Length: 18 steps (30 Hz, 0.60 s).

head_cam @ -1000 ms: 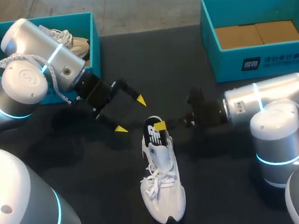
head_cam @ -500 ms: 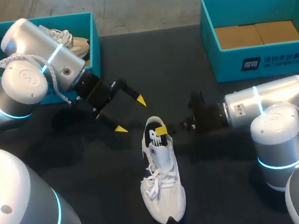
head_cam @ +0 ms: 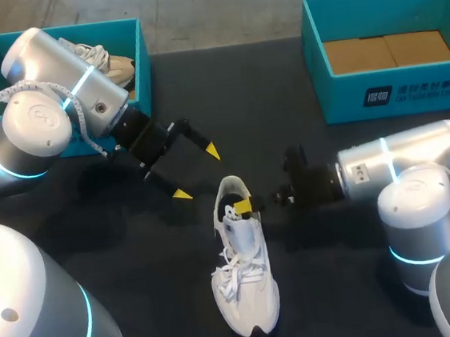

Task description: Take the shoe out of the shoebox, open the shoe tongue, remove and reinsert the insole, then place the shoe into the shoebox

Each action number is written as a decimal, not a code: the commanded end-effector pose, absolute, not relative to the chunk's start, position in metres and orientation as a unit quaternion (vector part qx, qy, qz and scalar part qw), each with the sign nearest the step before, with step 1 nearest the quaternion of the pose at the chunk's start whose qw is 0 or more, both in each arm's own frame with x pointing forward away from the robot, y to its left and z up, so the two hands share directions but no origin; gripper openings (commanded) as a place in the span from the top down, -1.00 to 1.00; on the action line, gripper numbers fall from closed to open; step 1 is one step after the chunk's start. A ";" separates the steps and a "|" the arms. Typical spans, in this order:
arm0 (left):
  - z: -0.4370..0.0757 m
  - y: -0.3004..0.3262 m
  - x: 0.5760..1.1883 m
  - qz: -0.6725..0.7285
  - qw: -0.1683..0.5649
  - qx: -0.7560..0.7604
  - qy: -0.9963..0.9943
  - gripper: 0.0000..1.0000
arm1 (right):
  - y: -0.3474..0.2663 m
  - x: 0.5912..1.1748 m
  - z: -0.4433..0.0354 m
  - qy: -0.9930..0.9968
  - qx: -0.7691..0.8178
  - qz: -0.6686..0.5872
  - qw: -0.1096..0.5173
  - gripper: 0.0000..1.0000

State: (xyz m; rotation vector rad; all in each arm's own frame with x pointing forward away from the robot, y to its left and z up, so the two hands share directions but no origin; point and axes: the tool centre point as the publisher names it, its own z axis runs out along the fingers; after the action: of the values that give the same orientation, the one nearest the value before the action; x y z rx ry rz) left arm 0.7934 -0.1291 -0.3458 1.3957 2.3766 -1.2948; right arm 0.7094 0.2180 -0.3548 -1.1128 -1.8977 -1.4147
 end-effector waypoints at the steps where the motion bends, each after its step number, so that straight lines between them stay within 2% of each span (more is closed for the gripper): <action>1: -0.346 -0.130 0.794 -0.423 0.047 0.459 0.780 -1.00 | 0.222 0.714 -0.353 -0.704 -0.408 -0.524 0.252 1.00; 6: -0.346 -0.130 0.794 -0.423 0.047 0.459 0.780 -1.00 | 0.223 0.724 -0.344 -0.708 -0.400 -0.532 0.236 1.00; 7: -0.346 -0.130 0.794 -0.423 0.047 0.459 0.780 -1.00 | 0.223 0.725 -0.343 -0.709 -0.399 -0.532 0.234 0.73; 9: -0.346 -0.130 0.794 -0.423 0.047 0.459 0.780 -1.00 | 0.223 0.728 -0.341 -0.710 -0.397 -0.536 0.228 0.43; 10: -0.346 -0.130 0.794 -0.423 0.047 0.459 0.780 -1.00 | 0.223 0.729 -0.340 -0.711 -0.394 -0.538 0.226 0.36; 15: -0.346 -0.130 0.794 -0.423 0.047 0.459 0.780 -1.00 | 0.222 0.733 -0.334 -0.711 -0.384 -0.552 0.207 0.29; 18: -0.346 -0.130 0.794 -0.423 0.047 0.459 0.780 -1.00 | 0.222 0.734 -0.333 -0.712 -0.381 -0.554 0.205 0.33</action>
State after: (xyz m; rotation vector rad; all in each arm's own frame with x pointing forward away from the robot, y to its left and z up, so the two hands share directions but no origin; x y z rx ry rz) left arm 0.7934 -0.1291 -0.3458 1.3957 2.3766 -1.2948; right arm 0.7343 0.2218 -0.3322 -1.0628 -1.9857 -1.5361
